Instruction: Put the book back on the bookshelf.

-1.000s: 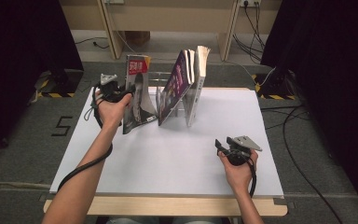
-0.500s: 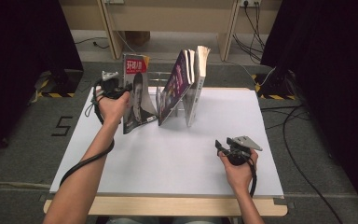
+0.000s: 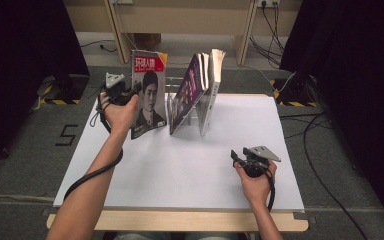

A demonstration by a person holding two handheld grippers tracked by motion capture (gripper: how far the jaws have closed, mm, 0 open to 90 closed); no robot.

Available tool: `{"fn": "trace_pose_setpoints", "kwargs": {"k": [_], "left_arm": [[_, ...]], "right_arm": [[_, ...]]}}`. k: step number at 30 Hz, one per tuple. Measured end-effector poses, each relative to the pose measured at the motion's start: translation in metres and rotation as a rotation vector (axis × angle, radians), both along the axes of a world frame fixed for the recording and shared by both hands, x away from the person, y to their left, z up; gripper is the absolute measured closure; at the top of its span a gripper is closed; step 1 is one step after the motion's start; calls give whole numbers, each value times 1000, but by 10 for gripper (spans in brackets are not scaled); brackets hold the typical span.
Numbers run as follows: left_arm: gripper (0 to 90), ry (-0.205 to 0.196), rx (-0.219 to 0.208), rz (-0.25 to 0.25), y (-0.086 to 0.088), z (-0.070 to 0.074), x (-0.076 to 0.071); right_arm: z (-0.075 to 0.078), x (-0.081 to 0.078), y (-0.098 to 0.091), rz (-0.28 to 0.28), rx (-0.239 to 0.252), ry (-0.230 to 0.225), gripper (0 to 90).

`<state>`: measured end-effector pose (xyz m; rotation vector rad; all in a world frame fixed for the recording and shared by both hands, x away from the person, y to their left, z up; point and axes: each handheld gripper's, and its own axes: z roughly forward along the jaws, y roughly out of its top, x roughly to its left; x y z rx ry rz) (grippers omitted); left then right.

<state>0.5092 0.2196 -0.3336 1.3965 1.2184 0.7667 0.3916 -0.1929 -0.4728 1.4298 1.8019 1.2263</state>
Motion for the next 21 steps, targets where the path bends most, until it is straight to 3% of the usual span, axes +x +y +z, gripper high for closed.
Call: {"fn": "trace_pose_setpoints", "kwargs": {"k": [6, 14, 21], "left_arm": [[866, -51, -9, 15, -4, 0, 4], [865, -96, -2, 35, -8, -17, 4], [860, -93, 3, 48, -2, -31, -5]], "right_arm": [[0, 0, -1, -3, 2, -5, 484], [-1, 1, -2, -4, -2, -1, 485], [-1, 0, -2, -4, -4, 0, 485]]}}
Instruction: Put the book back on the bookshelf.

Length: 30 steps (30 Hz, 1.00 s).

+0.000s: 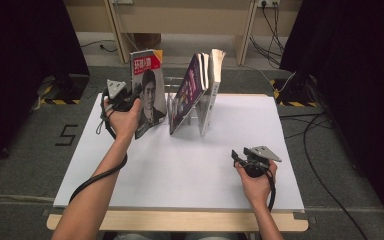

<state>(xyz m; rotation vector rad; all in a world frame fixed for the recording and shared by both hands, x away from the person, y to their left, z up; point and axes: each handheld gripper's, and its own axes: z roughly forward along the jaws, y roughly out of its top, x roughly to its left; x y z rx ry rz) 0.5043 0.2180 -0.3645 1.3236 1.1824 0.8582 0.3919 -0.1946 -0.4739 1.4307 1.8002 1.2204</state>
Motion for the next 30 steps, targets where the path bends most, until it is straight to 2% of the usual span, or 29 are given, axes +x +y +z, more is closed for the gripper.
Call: {"fn": "trace_pose_setpoints", "kwargs": {"k": [2, 6, 11, 17, 18, 20, 24, 28, 30], "left_arm": [[858, 9, -4, -3, 3, -9, -4], [857, 9, -4, -16, 5, -13, -9], [846, 17, -6, -24, 8, -15, -13], [786, 31, -29, -36, 12, -12, -16], [738, 44, -35, -37, 14, -10, -15], [696, 48, -43, -34, 14, -9, -14], [654, 86, -63, -38, 15, -6, -11], [600, 128, -65, -42, 16, -4, -6], [591, 129, -67, -42, 16, -4, -6]], "right_arm": [[0, 0, 0, 1, -2, -2, 485], [0, 0, 1, 1, -1, -1, 486], [0, 0, 1, 3, -4, -2, 486], [0, 0, 1, 2, -4, -2, 486], [0, 0, 2, 3, -3, -1, 485], [0, 0, 2, 4, -5, 0, 485], [0, 0, 2, 4, -4, 2, 485], [-1, 0, 1, 2, -3, 6, 485], [-1, 0, 1, 1, -2, 7, 485]]}}
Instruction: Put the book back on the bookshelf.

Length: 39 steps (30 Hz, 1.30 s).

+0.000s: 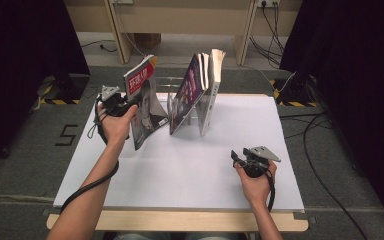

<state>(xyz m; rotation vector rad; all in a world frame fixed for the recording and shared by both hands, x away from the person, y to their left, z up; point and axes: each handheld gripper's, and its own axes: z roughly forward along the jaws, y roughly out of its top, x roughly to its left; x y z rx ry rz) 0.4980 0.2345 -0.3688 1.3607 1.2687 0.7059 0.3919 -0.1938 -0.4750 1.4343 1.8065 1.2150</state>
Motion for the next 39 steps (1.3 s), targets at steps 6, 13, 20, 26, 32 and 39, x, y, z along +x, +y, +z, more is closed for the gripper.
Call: {"fn": "trace_pose_setpoints", "kwargs": {"k": [6, 13, 20, 26, 32, 39], "left_arm": [[613, 17, -8, 2, 2, -2, 0], [838, 0, 12, -4, 2, -2, -4], [864, -16, 30, -16, 3, 0, -6], [866, -41, 34, -28, 2, 6, -6], [866, -84, 71, -46, -8, 16, 0], [866, -140, 75, -38, -16, 28, 10]], "right_arm": [[0, 0, 0, -1, 2, 2, 485], [-1, 1, 0, 3, 3, 11, 482], [-2, 1, -1, 0, 3, 14, 481], [-2, 1, -1, -2, 3, 12, 482], [-3, 1, -1, -3, 2, 18, 482], [-2, 1, -3, -6, 9, 14, 484]]}}
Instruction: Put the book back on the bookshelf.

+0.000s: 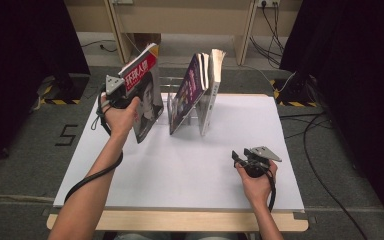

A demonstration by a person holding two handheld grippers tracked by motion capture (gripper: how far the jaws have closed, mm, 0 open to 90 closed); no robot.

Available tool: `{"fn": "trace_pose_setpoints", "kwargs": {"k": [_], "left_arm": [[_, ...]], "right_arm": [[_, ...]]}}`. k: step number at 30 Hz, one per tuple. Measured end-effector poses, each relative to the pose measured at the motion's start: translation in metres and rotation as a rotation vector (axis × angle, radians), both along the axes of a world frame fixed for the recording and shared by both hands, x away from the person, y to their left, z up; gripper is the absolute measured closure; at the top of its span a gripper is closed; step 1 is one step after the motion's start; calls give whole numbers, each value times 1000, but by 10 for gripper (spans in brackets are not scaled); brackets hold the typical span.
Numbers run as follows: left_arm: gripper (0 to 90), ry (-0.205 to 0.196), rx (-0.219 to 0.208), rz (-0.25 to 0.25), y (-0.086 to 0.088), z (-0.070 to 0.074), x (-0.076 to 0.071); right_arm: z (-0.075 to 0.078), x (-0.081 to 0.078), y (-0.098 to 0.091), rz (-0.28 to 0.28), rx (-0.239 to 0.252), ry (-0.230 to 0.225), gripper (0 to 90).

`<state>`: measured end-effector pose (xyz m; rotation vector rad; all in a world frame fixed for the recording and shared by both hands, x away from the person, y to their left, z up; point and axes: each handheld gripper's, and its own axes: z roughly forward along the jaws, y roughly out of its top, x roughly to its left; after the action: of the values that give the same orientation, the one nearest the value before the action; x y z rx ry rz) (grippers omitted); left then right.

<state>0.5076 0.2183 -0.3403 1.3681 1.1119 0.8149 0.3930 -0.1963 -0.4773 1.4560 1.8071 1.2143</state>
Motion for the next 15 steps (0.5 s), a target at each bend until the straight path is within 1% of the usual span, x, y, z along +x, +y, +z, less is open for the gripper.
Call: {"fn": "trace_pose_setpoints", "kwargs": {"k": [4, 5, 8, 9, 10, 14, 15], "left_arm": [[866, -19, 8, 5, -5, 3, 9], [866, -22, 4, 8, -6, 3, 11], [865, -28, 1, 18, -10, 0, 16], [865, -30, 7, 24, -11, -2, 17], [865, -30, 8, 28, -13, -5, 19], [864, -13, 20, 49, -13, -21, 22], [864, -4, 20, 58, -12, -29, 23]], "right_arm": [[0, 0, 1, 1, 4, 0, 484], [0, 0, 0, 1, 1, 0, 484], [0, 1, -1, -1, 1, -1, 484], [0, 1, -2, 0, -6, -6, 484], [-1, 1, -1, 2, 2, -2, 484], [-1, 1, -2, 4, 0, -1, 485], [0, 1, -2, 1, 3, 1, 485]]}}
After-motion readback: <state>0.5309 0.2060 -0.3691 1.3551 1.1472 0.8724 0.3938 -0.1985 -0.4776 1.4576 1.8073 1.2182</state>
